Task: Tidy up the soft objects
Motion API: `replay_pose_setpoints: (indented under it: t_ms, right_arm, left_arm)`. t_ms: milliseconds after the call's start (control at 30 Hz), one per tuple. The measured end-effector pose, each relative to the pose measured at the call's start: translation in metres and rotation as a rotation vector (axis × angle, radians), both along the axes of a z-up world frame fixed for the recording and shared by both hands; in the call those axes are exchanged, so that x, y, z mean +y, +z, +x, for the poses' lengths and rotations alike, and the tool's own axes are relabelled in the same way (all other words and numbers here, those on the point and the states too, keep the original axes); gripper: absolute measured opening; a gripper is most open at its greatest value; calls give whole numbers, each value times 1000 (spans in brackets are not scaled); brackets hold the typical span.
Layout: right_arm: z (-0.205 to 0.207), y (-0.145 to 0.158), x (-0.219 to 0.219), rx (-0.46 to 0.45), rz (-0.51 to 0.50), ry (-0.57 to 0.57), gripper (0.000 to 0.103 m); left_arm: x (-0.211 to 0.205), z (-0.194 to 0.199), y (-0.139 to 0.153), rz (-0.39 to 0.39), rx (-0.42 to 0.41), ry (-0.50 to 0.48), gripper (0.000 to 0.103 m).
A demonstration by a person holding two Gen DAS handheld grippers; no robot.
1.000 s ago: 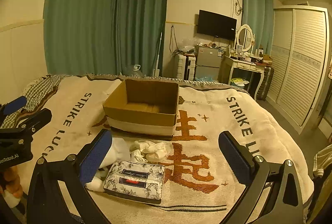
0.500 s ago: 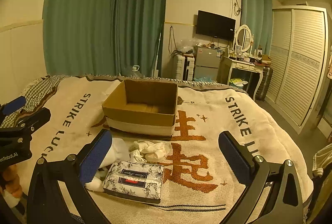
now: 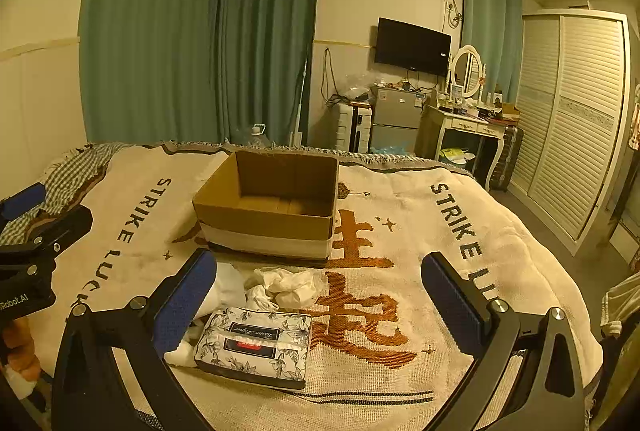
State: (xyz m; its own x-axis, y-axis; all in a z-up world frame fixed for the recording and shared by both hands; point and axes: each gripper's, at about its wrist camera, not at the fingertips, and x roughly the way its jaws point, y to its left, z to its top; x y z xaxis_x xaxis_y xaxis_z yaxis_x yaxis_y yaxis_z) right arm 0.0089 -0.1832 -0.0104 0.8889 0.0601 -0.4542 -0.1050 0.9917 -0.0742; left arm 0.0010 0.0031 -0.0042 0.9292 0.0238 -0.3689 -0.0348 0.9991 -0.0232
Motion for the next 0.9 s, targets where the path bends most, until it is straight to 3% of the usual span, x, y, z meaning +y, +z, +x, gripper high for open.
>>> replay_pose_setpoints:
  t_ms: [900]
  right_arm:
    - [-21, 18, 11, -12, -51, 14, 103]
  left_arm:
    - [6, -14, 8, -9, 8, -27, 103]
